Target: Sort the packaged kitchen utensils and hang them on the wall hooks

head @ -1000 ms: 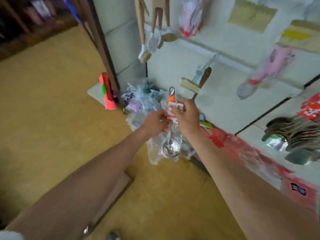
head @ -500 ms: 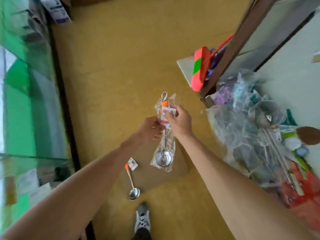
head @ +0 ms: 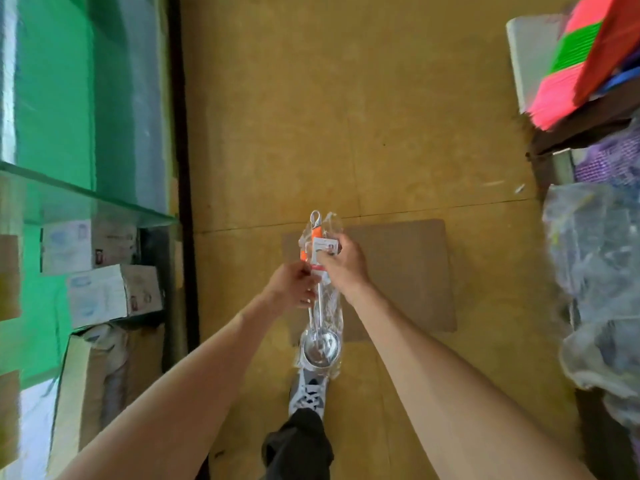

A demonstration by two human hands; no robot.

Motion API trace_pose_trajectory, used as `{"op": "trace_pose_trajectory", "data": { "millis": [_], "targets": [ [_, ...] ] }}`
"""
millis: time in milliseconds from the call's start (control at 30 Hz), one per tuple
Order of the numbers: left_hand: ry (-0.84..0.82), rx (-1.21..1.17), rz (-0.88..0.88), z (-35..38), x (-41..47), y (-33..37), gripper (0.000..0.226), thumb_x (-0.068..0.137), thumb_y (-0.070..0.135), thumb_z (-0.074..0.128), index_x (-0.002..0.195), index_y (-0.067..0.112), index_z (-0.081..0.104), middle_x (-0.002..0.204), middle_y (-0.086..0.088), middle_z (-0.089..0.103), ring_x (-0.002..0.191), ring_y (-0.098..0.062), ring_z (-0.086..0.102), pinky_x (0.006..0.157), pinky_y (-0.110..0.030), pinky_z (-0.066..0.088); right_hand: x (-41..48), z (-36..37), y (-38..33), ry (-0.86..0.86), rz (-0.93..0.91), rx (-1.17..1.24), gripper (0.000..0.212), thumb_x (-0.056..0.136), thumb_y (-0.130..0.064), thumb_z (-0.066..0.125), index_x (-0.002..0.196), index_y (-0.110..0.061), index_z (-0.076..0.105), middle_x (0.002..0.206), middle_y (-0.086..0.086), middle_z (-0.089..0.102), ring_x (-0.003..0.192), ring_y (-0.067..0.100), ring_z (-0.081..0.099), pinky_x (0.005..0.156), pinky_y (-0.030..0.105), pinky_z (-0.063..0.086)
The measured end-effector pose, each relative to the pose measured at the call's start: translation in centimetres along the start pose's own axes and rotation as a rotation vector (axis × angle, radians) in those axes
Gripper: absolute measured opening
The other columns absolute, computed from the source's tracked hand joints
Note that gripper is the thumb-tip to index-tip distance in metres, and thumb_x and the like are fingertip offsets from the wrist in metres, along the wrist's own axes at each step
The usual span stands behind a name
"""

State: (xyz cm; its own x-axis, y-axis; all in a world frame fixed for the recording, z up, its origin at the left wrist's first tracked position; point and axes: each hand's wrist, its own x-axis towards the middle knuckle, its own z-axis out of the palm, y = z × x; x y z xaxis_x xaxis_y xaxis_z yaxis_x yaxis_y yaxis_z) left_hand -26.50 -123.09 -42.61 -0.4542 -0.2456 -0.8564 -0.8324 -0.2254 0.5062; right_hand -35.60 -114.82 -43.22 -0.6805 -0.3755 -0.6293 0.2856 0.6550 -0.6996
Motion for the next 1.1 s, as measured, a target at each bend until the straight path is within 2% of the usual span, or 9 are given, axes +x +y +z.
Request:
{"op": "trace_pose_trajectory", "data": {
  "millis": [100,233,300,367,533,667,767,933,1100],
  "targets": [
    [0.023,0.007,-0.029,0.6,2.7,-4.1,0.014,0.099,0.005,0.049,0.109,0.004,0.058,0.076,-0.008,0.059,0.067,-0.022,0.061,0.077,-0.046,0.059,1.8,2.7,4.0,-0.010,0.042,-0.042,0.032,0.084,-0.006,0.066,0.116,-0.012,0.061,0.102,0.004,0.069,0.086,0.018,0.066,0.077,0.034,0.057],
    [0.027,0.006,-0.075,0.7,5.9,-7.4,0.014,0.099,0.001,0.042,0.103,0.005,0.055,0.062,-0.004,0.048,0.041,-0.008,0.050,0.042,-0.024,0.046,4.1,5.6,7.9,0.012,0.073,-0.053,0.037,0.087,-0.007,0.067,0.123,-0.008,0.058,0.105,0.004,0.066,0.081,0.013,0.063,0.067,0.019,0.053],
    [0.047,0.000,-0.093,0.6,7.4,-8.2,0.016,0.100,0.002,0.041,0.105,0.006,0.056,0.062,-0.005,0.050,0.042,-0.011,0.051,0.040,-0.023,0.046,5.0,6.5,9.0,0.043,0.085,-0.040,0.036,0.088,-0.006,0.066,0.123,-0.006,0.058,0.102,0.002,0.063,0.071,0.006,0.057,0.053,0.005,0.042],
    [0.069,-0.011,-0.102,0.7,8.7,-8.7,0.021,0.100,0.002,0.042,0.111,0.009,0.058,0.069,-0.008,0.055,0.053,-0.019,0.056,0.046,-0.029,0.054,5.6,7.1,9.9,0.059,0.125,-0.021,0.033,0.089,-0.004,0.064,0.122,-0.006,0.057,0.101,0.003,0.062,0.071,0.007,0.058,0.050,0.004,0.039],
    [0.188,-0.008,-0.178,1.7,10.8,-9.6,0.014,0.095,0.005,0.051,0.100,0.014,0.061,0.078,-0.014,0.061,0.057,-0.023,0.054,0.054,-0.032,0.050,6.1,8.2,11.6,0.038,0.180,-0.036,0.042,0.086,-0.007,0.066,0.126,-0.011,0.054,0.116,0.007,0.067,0.105,0.028,0.065,0.090,0.038,0.052],
    [0.251,0.054,-0.162,1.9,11.3,-9.3,0.021,0.090,0.017,0.066,0.111,0.014,0.063,0.099,-0.015,0.070,0.078,-0.027,0.063,0.074,-0.043,0.059,5.9,7.7,11.1,0.038,0.175,-0.093,0.065,0.091,-0.014,0.064,0.147,-0.006,0.034,0.136,0.013,0.057,0.122,0.028,0.056,0.099,0.032,0.043],
    [0.281,0.093,-0.147,1.9,10.6,-8.5,0.029,0.088,0.021,0.071,0.115,0.014,0.063,0.108,-0.012,0.070,0.096,-0.029,0.068,0.081,-0.040,0.058,5.5,6.8,10.3,0.018,0.194,-0.130,0.071,0.091,-0.014,0.063,0.152,-0.006,0.027,0.144,0.013,0.050,0.130,0.027,0.051,0.102,0.030,0.038],
    [0.289,0.281,-0.058,2.0,8.0,-5.2,0.039,0.093,0.026,0.064,0.130,0.013,0.057,0.116,-0.010,0.067,0.104,-0.029,0.064,0.076,-0.030,0.049,4.1,4.3,8.8,0.027,0.207,-0.165,0.055,0.086,-0.030,0.065,0.137,-0.016,0.050,0.128,0.012,0.061,0.106,0.028,0.061,0.081,0.030,0.045],
    [0.364,0.533,0.117,3.1,4.6,1.0,0.046,0.098,0.039,0.050,0.139,0.018,0.049,0.125,-0.013,0.064,0.113,-0.033,0.060,0.082,-0.032,0.046,1.2,-0.6,5.5,0.056,-0.046,-0.408,0.057,0.097,-0.033,0.055,0.145,-0.007,0.040,0.140,0.016,0.050,0.127,0.035,0.048,0.103,0.044,0.041]
  ]
}}
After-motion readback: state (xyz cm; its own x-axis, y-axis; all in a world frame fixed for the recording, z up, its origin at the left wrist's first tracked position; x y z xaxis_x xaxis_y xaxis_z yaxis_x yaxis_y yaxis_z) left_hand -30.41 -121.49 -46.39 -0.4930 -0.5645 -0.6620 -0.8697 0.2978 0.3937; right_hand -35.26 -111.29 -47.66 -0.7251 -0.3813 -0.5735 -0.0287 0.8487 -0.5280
